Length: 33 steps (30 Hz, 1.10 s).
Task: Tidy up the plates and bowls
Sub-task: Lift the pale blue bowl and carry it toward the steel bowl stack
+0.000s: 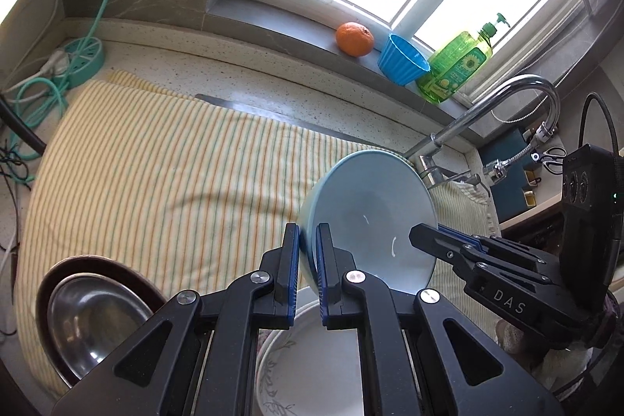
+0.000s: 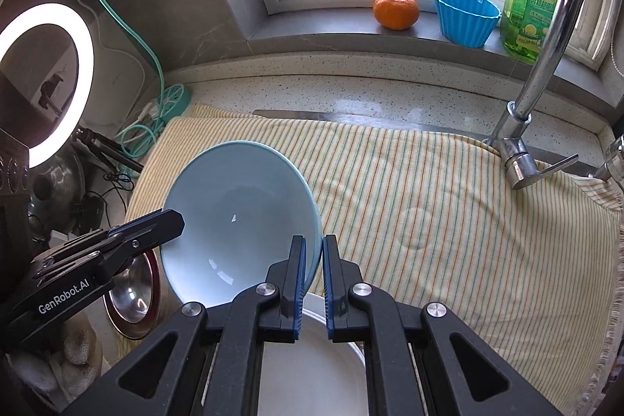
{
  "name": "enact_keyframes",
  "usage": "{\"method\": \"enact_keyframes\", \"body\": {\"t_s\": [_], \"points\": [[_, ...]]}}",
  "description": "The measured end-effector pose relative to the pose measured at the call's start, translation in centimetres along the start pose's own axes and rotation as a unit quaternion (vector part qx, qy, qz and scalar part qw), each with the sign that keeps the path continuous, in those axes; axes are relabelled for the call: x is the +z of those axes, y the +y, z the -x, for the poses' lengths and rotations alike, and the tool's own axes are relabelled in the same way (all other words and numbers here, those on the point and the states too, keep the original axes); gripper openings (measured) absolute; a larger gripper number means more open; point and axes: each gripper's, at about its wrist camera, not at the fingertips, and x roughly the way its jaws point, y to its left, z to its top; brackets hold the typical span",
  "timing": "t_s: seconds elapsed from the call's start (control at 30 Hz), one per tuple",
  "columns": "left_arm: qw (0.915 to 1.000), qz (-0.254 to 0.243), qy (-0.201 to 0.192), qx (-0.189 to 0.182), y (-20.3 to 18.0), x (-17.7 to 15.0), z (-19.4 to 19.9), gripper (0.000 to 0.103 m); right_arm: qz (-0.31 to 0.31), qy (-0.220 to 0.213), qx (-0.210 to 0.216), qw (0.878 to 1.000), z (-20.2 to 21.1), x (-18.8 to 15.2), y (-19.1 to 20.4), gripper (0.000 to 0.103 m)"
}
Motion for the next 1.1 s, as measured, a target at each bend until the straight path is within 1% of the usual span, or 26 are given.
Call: {"method": "enact_keyframes", "body": {"t_s": [0.33,0.63,0.9,1.1], "points": [[0.9994,0.024,-0.016,0.020,4.4,-1.4,3.6,0.007,0.032,0.010,0.024,0.999,-1.1,-0.7,5.8,0.008],[0.9971,0.059,-0.028,0.037,8.4,-3.1,6.3,0.007,0.065,0.023,0.042,0.997,-2.5,-1.2,10.7,0.008],[0.9946,0.088,-0.021,0.050,11.5,-4.9,7.3,0.007,0.088,0.044,0.053,0.994,-4.2,-2.1,14.0,0.008],[0.9934,0.098,-0.013,0.058,13.1,-5.8,7.8,0.007,0.097,0.057,0.059,0.992,-5.3,-2.8,15.7,0.008]]}}
